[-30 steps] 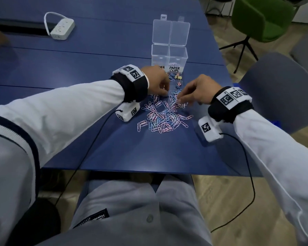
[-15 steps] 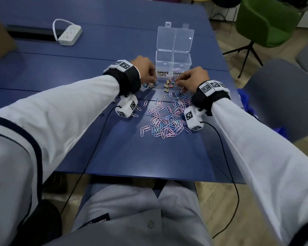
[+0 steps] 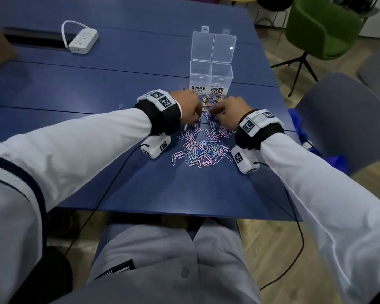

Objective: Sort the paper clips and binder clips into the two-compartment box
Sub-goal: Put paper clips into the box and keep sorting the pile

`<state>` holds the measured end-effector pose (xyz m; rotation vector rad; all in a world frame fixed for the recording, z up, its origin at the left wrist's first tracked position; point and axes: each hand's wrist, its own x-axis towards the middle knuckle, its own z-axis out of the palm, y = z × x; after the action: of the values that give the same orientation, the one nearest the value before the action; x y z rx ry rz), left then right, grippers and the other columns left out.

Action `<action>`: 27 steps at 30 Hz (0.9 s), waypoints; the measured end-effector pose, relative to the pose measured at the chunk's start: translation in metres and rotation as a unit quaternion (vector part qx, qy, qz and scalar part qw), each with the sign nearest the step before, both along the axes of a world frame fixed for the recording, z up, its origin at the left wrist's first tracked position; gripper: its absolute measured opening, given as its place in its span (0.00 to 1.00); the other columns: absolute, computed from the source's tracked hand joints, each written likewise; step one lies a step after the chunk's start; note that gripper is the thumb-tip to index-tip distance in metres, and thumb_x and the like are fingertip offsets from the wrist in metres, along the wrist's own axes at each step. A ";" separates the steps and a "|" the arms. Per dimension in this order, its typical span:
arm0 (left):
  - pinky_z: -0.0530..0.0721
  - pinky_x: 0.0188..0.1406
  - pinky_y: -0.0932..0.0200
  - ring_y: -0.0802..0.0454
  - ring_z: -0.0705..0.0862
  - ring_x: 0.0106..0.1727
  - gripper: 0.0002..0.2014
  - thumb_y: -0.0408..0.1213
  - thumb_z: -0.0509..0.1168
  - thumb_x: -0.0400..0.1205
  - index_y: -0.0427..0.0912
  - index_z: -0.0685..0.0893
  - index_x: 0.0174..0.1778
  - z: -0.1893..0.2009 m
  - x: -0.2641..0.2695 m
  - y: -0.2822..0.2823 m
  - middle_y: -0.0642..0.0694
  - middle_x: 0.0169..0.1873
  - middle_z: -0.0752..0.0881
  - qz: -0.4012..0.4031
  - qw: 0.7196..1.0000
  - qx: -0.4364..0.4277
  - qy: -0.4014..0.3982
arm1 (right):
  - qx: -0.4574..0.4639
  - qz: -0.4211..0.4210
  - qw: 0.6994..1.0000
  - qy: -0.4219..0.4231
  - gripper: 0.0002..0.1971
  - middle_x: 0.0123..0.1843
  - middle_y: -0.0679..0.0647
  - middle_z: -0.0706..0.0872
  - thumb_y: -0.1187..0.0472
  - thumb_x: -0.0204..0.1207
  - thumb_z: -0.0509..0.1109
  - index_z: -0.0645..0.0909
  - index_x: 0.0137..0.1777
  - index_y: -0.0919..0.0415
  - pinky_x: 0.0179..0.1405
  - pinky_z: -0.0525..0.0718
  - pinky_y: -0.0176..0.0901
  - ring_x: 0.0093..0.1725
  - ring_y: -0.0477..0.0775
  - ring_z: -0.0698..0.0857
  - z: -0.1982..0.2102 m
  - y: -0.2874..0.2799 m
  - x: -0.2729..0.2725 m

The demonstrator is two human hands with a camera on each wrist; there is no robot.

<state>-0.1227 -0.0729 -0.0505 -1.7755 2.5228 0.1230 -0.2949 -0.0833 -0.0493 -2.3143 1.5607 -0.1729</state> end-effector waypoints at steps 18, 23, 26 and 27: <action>0.80 0.56 0.47 0.37 0.80 0.63 0.19 0.37 0.59 0.81 0.47 0.77 0.70 0.006 -0.027 0.016 0.39 0.63 0.76 -0.042 0.995 0.043 -0.083 | -0.015 -0.026 0.999 0.028 0.23 0.65 0.54 0.87 0.68 0.74 0.61 0.85 0.64 0.48 0.65 0.83 0.51 0.62 0.59 0.85 0.000 0.016 -0.030; 0.81 0.55 0.52 0.42 0.79 0.61 0.23 0.35 0.58 0.81 0.50 0.76 0.73 -0.001 -0.023 0.029 0.43 0.63 0.75 -0.112 0.988 0.046 -0.097 | -0.013 0.038 0.998 0.058 0.23 0.67 0.55 0.84 0.69 0.75 0.61 0.85 0.64 0.50 0.64 0.78 0.44 0.65 0.59 0.82 -0.008 0.022 -0.040; 0.81 0.61 0.49 0.43 0.79 0.62 0.22 0.35 0.59 0.82 0.52 0.78 0.72 -0.002 -0.014 0.034 0.44 0.61 0.76 -0.122 0.990 0.057 -0.052 | -0.025 0.057 0.997 0.042 0.24 0.65 0.54 0.87 0.72 0.74 0.60 0.85 0.65 0.52 0.65 0.76 0.40 0.65 0.57 0.83 -0.004 0.031 -0.046; 0.80 0.62 0.48 0.43 0.79 0.62 0.21 0.36 0.59 0.82 0.52 0.79 0.72 -0.001 -0.012 0.033 0.44 0.62 0.77 -0.109 0.992 0.056 -0.030 | -0.036 0.049 0.998 0.032 0.25 0.65 0.54 0.87 0.72 0.74 0.59 0.85 0.66 0.53 0.67 0.76 0.41 0.66 0.58 0.83 -0.001 0.032 -0.049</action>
<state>-0.1346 -0.0397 -0.0510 -1.4314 2.5889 0.1936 -0.3434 -0.0511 -0.0508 -2.4688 1.4896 -0.1325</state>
